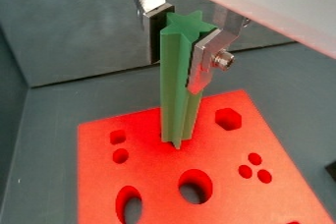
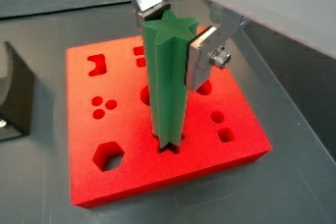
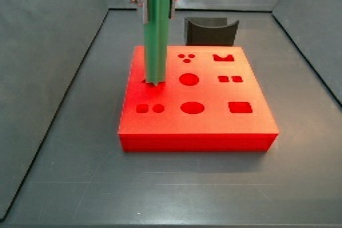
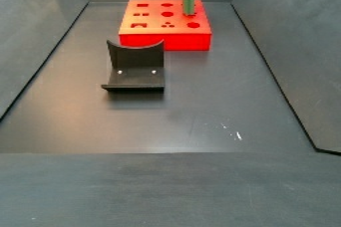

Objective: Insert the star object.

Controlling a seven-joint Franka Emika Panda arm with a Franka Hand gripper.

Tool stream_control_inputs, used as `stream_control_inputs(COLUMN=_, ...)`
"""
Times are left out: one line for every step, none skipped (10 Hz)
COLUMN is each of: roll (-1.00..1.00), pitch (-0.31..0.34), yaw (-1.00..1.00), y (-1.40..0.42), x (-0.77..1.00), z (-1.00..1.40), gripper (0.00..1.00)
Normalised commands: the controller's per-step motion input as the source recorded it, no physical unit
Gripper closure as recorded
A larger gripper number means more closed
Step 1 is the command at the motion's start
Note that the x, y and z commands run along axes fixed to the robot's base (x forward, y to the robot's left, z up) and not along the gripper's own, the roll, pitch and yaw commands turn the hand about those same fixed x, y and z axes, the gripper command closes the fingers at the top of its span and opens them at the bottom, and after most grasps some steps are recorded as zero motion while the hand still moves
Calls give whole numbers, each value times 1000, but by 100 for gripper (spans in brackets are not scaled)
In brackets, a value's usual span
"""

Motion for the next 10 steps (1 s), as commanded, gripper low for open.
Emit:
stream_control_inputs(roll=-96, pitch=0, yaw=-474, y=0, x=0, z=0, gripper=100)
stream_control_inputs(roll=-64, pitch=0, yaw=-323, y=3, x=-89, z=0, gripper=100)
stream_control_inputs(roll=-74, pitch=-14, yaw=-151, y=63, x=-231, z=0, gripper=100)
stream_control_inputs(roll=-100, pitch=-79, yaw=-94, y=89, x=-303, z=0, gripper=100)
stream_control_inputs(roll=-64, pitch=-50, yaw=-31, y=6, x=-117, z=0, gripper=100)
stream_control_inputs(roll=-49, pitch=-53, yaw=0, y=0, x=-11, z=0, gripper=100)
stream_control_inputs(roll=-26, pitch=-49, yaw=0, y=-134, x=126, z=-91, gripper=100)
stream_control_inputs(roll=-41, pitch=-37, yaw=-160, y=-111, x=226, z=-29, gripper=100)
stream_control_inputs(roll=-3, pitch=-37, yaw=-226, y=0, x=140, z=-71, gripper=100)
stream_control_inputs(roll=1, pitch=-20, yaw=-169, y=0, x=0, z=-103, gripper=100)
